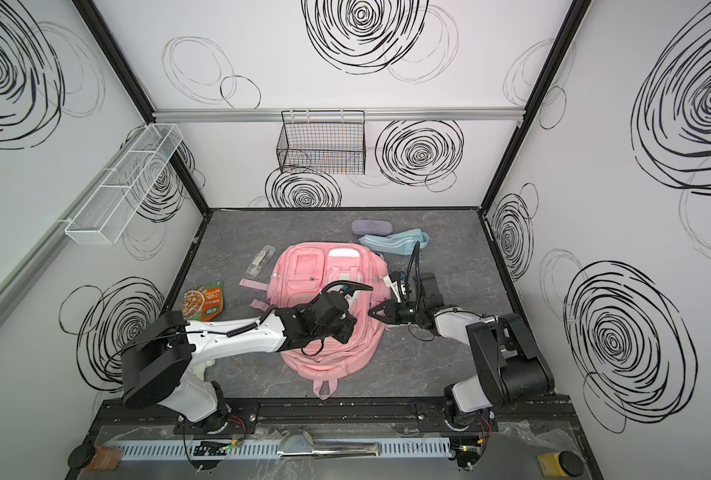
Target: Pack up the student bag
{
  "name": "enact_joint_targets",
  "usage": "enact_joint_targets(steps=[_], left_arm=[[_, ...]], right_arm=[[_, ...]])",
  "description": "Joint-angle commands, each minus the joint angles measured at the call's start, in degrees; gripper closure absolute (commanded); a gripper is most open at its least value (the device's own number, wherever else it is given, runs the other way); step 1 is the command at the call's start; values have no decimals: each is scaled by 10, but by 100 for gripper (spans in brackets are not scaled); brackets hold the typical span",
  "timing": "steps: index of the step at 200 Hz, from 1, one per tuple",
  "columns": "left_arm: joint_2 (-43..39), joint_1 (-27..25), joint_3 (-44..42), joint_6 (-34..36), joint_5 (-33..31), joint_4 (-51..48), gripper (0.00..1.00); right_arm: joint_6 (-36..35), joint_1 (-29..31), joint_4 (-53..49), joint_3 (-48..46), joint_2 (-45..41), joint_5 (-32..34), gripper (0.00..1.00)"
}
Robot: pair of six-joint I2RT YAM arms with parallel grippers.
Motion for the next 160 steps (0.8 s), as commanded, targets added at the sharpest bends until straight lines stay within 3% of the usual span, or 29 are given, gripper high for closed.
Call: enact_joint_targets(steps=[1, 41, 67, 113, 160], left_arm=[[-18, 3, -8, -16, 8, 23, 100], [-20, 2, -5, -18, 7, 21, 100], [-21, 3, -4, -17, 7, 17, 100], [-22, 3, -5, -17, 7, 17, 100], [-20, 2, -4, -17, 9, 20, 100]], right_arm=[[9, -2, 37, -3, 11, -8, 79], [-9, -3, -9, 2, 9, 40, 78], [-15, -2, -25, 3, 6, 53, 69], [-21, -2, -24, 9, 19, 41, 69], [1, 3, 7, 11, 39, 4, 61]])
